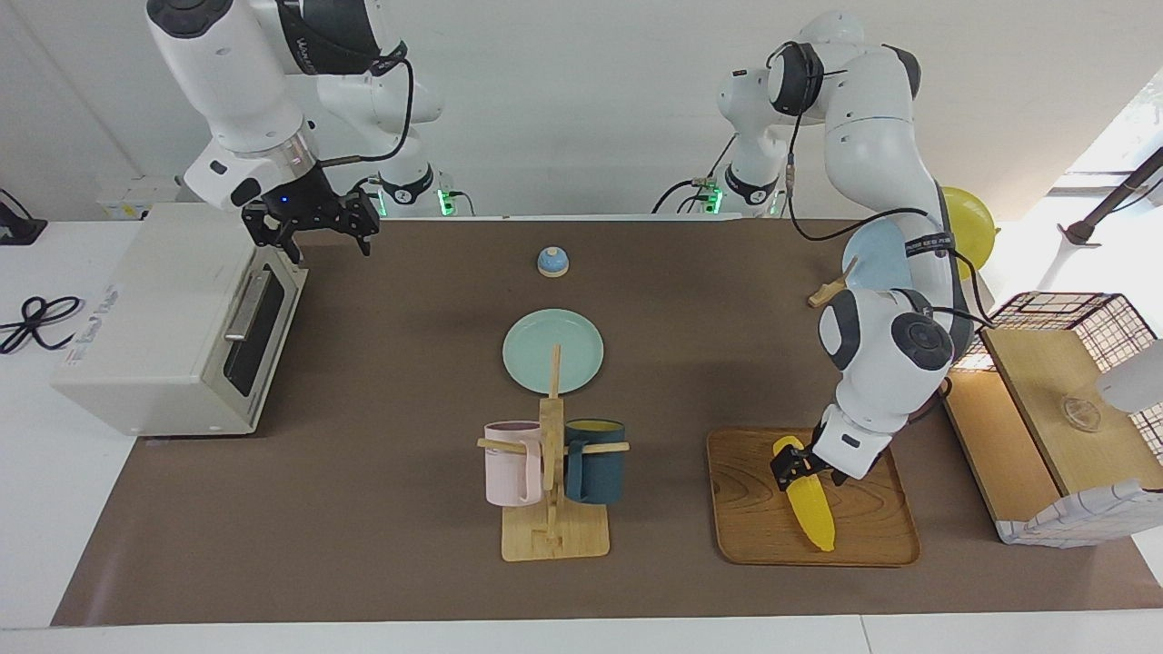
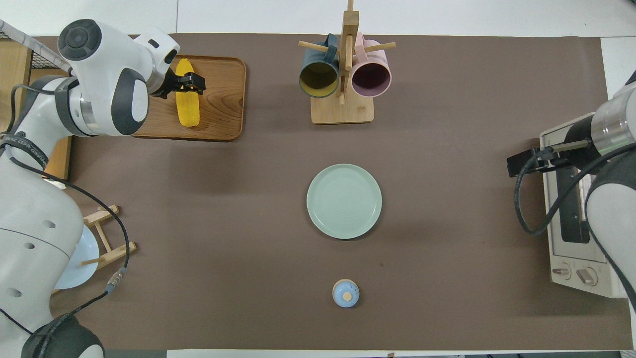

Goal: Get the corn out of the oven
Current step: 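Open the left gripper and withdraw it from the corn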

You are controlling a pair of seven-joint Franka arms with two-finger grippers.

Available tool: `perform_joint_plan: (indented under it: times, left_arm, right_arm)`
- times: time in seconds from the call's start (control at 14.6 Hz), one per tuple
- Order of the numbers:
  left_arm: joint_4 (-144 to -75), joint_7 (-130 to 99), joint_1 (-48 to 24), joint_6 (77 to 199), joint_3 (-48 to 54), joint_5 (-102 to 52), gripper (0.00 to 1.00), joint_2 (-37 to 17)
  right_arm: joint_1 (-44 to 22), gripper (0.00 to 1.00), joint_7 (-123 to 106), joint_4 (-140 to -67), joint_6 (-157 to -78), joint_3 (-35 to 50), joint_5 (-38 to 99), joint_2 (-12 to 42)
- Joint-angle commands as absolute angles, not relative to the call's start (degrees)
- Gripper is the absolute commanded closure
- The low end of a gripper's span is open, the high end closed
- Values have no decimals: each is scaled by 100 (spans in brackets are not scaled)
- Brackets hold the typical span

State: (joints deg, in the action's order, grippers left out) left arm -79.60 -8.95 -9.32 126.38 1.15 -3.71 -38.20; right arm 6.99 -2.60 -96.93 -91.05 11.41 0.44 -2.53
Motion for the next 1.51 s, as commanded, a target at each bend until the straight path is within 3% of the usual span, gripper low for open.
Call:
perform_joint_plan:
  times: [0.0,0.34,0.75,1.16,1.44]
  left_arm:
    - [-7963,-861,-896,12131,106,-404,0,-3429]
    - [-8007,-861,-835,10761,88,-343,0,-2384]
    - [-8077,-809,-844,9222,53,-167,0,-1197]
    - [-8779,-809,-782,8368,44,-167,0,-133]
    - [-9763,-678,-633,8830,-18,-167,0,342]
  right_arm:
    - [765,0,-158,-9501,-9061,1204,62,-141]
    - [703,0,-158,-9378,-9026,1178,53,-123]
    - [-24,0,-158,-9351,-8991,389,26,-114]
    - [-352,0,-158,-9387,-9009,-53,44,-97]
    - [-316,0,-158,-9387,-9009,-53,35,-105]
